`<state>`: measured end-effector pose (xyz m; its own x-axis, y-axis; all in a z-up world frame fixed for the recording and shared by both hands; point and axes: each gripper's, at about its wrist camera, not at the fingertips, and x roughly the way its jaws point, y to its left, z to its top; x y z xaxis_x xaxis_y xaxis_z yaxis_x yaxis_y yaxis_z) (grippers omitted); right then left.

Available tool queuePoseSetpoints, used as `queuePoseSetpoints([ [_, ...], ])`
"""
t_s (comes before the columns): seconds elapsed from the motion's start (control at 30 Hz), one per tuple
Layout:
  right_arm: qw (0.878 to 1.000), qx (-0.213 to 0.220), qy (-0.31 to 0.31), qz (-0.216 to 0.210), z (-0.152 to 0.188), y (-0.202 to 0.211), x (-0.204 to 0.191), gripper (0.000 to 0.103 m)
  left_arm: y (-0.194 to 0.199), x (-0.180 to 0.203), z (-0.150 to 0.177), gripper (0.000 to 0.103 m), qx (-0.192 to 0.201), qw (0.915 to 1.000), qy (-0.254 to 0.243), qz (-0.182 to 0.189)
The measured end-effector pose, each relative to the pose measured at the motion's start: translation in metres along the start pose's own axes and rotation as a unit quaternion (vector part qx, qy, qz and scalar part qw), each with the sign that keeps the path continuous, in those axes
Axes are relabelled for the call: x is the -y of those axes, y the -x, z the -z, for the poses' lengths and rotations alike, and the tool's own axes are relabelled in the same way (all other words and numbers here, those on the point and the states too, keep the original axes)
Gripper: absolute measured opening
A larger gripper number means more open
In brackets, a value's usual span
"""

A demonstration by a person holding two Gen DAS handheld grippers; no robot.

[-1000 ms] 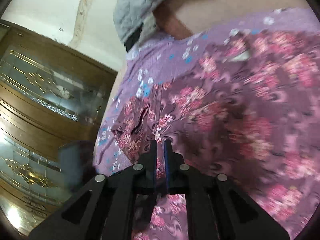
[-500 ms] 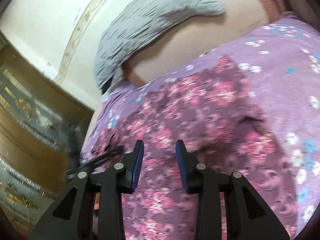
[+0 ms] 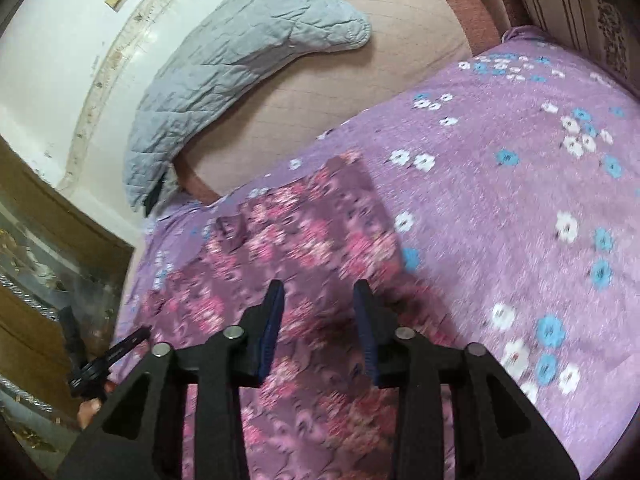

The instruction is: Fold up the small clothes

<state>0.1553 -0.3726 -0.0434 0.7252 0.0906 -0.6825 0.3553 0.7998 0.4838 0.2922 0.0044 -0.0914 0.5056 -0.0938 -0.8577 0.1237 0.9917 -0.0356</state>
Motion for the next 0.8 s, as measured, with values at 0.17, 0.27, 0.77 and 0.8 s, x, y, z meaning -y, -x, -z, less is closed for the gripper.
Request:
queuePoseSetpoints([
  [0.17,0.998,-0.023,0.031,0.043,-0.028,-0.043,0.008,0.064,-0.004,-0.007,0.001,0.000,-0.007,0.9998,0.009,-0.016],
  [0.27,0.997,-0.044,0.037,0.057,-0.042,-0.072,0.013,0.064,-0.006,-0.015,0.001,0.000,-0.012,0.9990,0.021,-0.037],
  [0.77,0.988,-0.091,0.064,0.107,-0.045,-0.109,0.012,0.011,-0.014,-0.008,0.002,0.002,-0.042,0.9979,0.032,0.036],
  [0.8,0.988,-0.091,0.062,0.107,-0.043,-0.106,0.010,0.020,-0.007,-0.017,-0.003,0.005,-0.033,0.9980,0.041,0.036],
])
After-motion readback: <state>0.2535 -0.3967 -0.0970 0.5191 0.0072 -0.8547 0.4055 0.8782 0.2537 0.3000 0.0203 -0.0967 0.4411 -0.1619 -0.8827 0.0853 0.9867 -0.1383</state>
